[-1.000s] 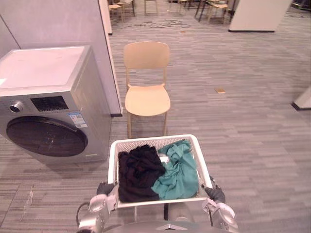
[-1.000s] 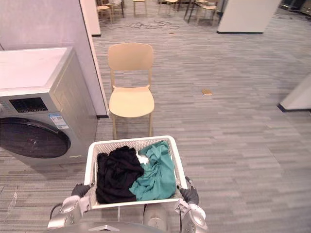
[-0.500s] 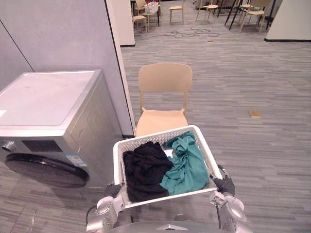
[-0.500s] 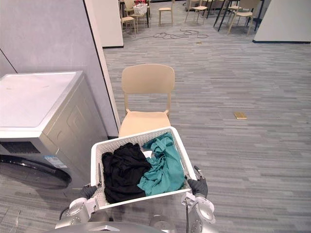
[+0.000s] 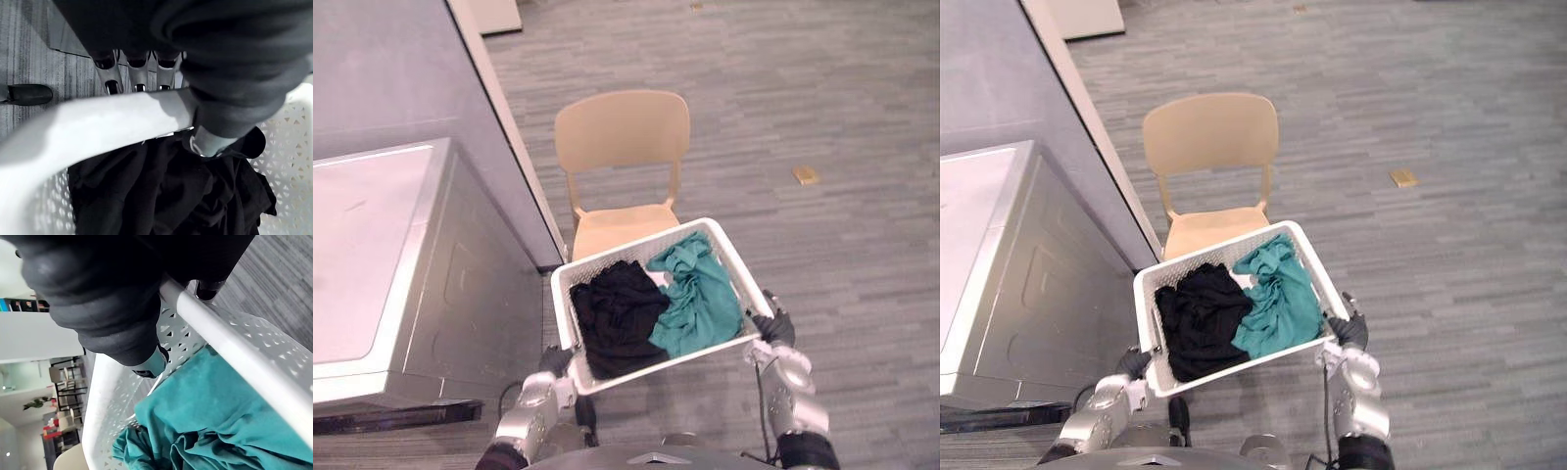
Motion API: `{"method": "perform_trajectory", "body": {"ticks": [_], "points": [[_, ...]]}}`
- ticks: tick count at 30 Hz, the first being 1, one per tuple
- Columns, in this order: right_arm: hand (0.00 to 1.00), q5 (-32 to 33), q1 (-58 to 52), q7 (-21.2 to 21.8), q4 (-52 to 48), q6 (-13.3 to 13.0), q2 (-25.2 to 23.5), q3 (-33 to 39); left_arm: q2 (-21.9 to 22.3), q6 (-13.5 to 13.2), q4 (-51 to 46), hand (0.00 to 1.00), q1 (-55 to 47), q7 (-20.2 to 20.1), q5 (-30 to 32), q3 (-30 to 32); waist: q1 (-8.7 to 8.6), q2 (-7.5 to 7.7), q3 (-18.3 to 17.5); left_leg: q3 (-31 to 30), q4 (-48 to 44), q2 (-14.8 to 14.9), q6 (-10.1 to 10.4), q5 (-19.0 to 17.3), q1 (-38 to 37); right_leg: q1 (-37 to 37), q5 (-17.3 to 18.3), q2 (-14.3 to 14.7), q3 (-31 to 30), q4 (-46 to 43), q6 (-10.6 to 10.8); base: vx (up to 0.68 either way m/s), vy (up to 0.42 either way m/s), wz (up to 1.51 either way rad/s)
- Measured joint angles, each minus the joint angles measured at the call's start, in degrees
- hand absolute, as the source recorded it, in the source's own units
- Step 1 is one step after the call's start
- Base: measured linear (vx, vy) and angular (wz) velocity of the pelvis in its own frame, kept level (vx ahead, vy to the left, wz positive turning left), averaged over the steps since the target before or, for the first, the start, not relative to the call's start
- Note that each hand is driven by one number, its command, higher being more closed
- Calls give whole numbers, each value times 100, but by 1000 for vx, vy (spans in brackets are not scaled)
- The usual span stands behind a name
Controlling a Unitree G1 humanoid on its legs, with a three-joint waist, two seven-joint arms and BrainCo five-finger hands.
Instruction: Pick up the laundry basket with both hands and put the clothes into the washing machine.
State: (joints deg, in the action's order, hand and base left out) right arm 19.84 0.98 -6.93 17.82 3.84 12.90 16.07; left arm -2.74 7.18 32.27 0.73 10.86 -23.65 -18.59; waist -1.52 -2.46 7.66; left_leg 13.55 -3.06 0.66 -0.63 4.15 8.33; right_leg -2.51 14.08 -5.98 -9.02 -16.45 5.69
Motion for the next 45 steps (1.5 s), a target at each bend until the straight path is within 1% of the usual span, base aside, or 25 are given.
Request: {"method": "perform_trajectory", "body": {"ticks": [1, 2, 3, 4, 5, 6, 8, 9, 10, 12, 14, 16, 17, 18, 20, 23, 26, 30, 31, 34, 35, 38, 40, 42, 45], "points": [[100, 7, 175, -17, 87, -18, 120, -2, 3, 0, 66, 100, 185, 1, -23, -62, -36, -74, 45, 29, 32, 26, -8, 40, 89, -128, -53, 25, -14, -8, 5, -73, 14, -34], [100, 12, 607, -104, 281, -43, 326, -16, -3, -4, 219, 100, 641, 2, -108, -144, -80, -110, 240, 80, 64, 60, -33, 131, 282, -379, -119, 57, -88, -42, 12, -112, 16, -40], [100, 26, 1061, -194, 492, -70, 525, -31, -11, -10, 388, 100, 1143, 10, -119, -165, -121, -96, 455, 94, 117, 76, -34, 207, 493, -675, -132, 100, -164, -92, 22, -140, 9, -39], [100, 57, 1310, -214, 623, -102, 637, -43, -33, -18, 495, 100, 1422, 15, -136, -172, -162, -102, 583, 98, 147, 79, -50, 268, 605, -810, -152, 119, -178, -119, 37, -167, 6, -24], [100, 136, 1784, -256, 856, -137, 875, -116, -79, -26, 703, 100, 2012, 40, -166, -166, -244, -115, 844, 94, 193, 99, -80, 418, 854, -1115, -236, 128, -203, -175, 69, -152, 18, -11], [100, 204, 1983, -303, 929, -143, 997, -182, -87, -27, 804, 100, 2298, 58, -188, -155, -258, -109, 951, 94, 227, 107, -83, 471, 976, -1276, -255, 137, -219, -203, 71, -216, 46, -11], [100, 378, 2689, -451, 1143, -154, 1294, -344, -203, -37, 1190, 100, 3298, 83, -226, -118, -273, -109, 1405, 98, 389, 95, -112, 694, 1228, -1685, -283, 145, -282, -331, 111, -197, 45, -12], [100, 483, 2800, -493, 1147, -174, 1320, -389, -254, -74, 1207, 100, 3453, 101, -258, -110, -260, -115, 1445, 102, 437, 94, -100, 744, 1302, -1813, -285, 150, -292, -386, 115, -123, 21, -11], [100, 594, 2974, -581, 1137, -264, 1326, -421, -381, -107, 1246, 100, 3784, 119, -327, -54, -209, -117, 1496, 112, 463, 98, -92, 809, 1460, -2058, -285, 165, -297, -525, 116, -101, 5, -10], [100, 774, 3241, -618, 1076, -303, 1326, -597, -667, -106, 1464, 100, 4383, 150, -527, 8, -145, -111, 1504, 177, 542, 133, -75, 924, 1671, -2412, -285, 208, -300, -708, 115, -93, -7, -11], [100, 903, 3678, -650, 957, -343, 1301, -902, -1155, -123, 1623, 100, 5044, 160, -751, 88, -9, -107, 1512, 305, 561, 202, -30, 943, 1977, -2829, -292, 231, -258, -801, 107, -77, -19, -24], [100, 958, 3966, -666, 944, -356, 1228, -986, -1409, -163, 1623, 100, 5325, 167, -794, 198, 70, -108, 1514, 418, 562, 246, -20, 952, 2145, -3032, -342, 231, -236, -778, 112, -26, 1, -26], [100, 1002, 4062, -737, 753, -359, 1223, -1130, -1584, -171, 1623, 100, 5549, 197, -875, 291, 108, -112, 1522, 536, 556, 281, -26, 963, 2274, -3165, -422, 231, -212, -748, 112, 18, 16, -16], [100, 1008, 4065, -748, 665, -361, 1215, -1145, -1652, -173, 1623, 100, 5620, 208, -881, 291, 104, -110, 1536, 536, 553, 283, -77, 1007, 2298, -3177, -441, 230, -202, -740, 120, 66, 24, 0], [100, 1018, 4093, -758, 543, -364, 1211, -1153, -1743, -195, 1621, 100, 5793, 211, -889, 301, 99, -107, 1566, 533, 541, 279, -95, 1026, 2354, -3176, -487, 208, -115, -720, 120, 131, 35, 16], [100, 1023, 4338, -838, 554, -366, 1213, -1319, -1873, -214, 1619, 100, 5859, 224, -958, 388, 121, -63, 1630, 548, 510, 289, -62, 1002, 2377, -3178, -487, 209, -101, -721, 120, 100, 19, 5], [100, 1023, 4589, -853, 591, -366, 1227, -1539, -1988, -229, 1624, 100, 5886, 277, -1003, 531, 145, -61, 1637, 584, 438, 315, -1, 959, 2482, -3264, -489, 219, -101, -742, 118, 86, 9, -1], [100, 1039, 4823, -858, 920, -365, 1230, -1649, -2049, -230, 1682, 100, 6005, 280, -1003, 529, 140, -60, 1638, 673, 409, 326, -1, 958, 2552, -3305, -491, 224, -94, -743, 117, 74, 21, 3], [100, 1144, 4903, -859, 1041, -365, 1240, -1710, -2057, -230, 1785, 100, 6079, 282, -1002, 529, 133, -60, 1638, 687, 409, 327, -1, 958, 2552, -3304, -500, 225, -95, -742, 118, 53, 20, -2], [100, 1146, 5115, -854, 1255, -364, 1242, -1840, -2125, -242, 1871, 100, 6161, 298, -999, 531, 144, -60, 1638, 720, 411, 395, -1, 958, 2560, -3304, -631, 281, -99, -651, 120, 40, 16, -11], [0, 1157, 5199, -859, 1343, -362, 1244, -1892, -2126, -262, 1897, 0, 6170, 312, -999, 531, 145, -60, 1638, 725, 411, 418, -1, 958, 2562, -3303, -675, 305, -102, -627, 105, 30, 15, -14], [0, 1212, 5418, -861, 1524, -360, 1254, -1942, -2136, -284, 2040, 0, 6304, 341, -1142, 621, 142, -60, 1638, 725, 412, 444, 0, 958, 2602, -3339, -704, 328, -102, -609, 101, 17, 11, -3], [0, 1249, 5501, -851, 1534, -360, 1256, -1976, -2139, -411, 2036, 0, 6390, 328, -1276, 848, 117, -60, 1638, 719, 409, 455, 0, 958, 2672, -3383, -704, 335, -99, -570, 101, 0, 0, 0], [0, 1254, 5679, -814, 1746, -356, 1253, -2112, -2139, -488, 2036, 0, 6563, 332, -1273, 954, 100, -60, 1638, 720, 409, 460, 7, 964, 2742, -3418, -708, 335, -99, -504, 96, 0, 0, 0], [0, 1254, 5713, -798, 1753, -356, 1254, -2248, -2145, -510, 2036, 0, 6667, 334, -1242, 964, 91, -60, 1637, 714, 407, 464, 41, 990, 2752, -3422, -728, 335, -98, -492, 86, 0, 0, 0]]}}
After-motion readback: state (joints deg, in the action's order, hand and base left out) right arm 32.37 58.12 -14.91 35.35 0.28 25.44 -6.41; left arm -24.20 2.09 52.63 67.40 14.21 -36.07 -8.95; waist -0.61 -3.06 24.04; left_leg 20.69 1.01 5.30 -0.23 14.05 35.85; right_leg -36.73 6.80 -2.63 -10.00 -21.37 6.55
